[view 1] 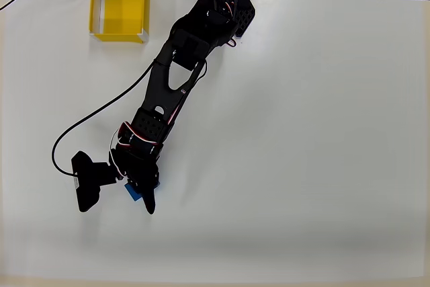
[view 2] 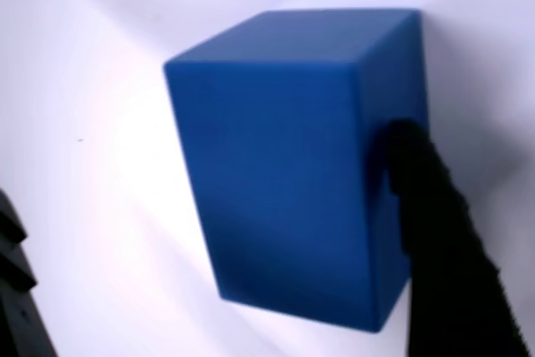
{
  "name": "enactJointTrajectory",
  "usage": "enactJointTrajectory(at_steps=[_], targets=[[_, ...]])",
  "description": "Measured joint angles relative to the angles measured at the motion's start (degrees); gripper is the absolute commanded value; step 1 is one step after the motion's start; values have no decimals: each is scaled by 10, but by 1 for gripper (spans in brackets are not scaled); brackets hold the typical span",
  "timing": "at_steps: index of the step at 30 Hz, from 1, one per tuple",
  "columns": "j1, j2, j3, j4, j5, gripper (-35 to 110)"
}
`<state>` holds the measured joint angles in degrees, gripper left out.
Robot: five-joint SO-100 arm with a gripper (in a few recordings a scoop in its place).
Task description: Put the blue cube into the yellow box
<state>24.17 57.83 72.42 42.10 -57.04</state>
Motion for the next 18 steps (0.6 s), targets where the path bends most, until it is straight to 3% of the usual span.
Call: enactJointTrajectory(at_steps=[12,18], targets=[[-17,-18,-2,0,4,28],[-17,-18,-2,0,3,26]])
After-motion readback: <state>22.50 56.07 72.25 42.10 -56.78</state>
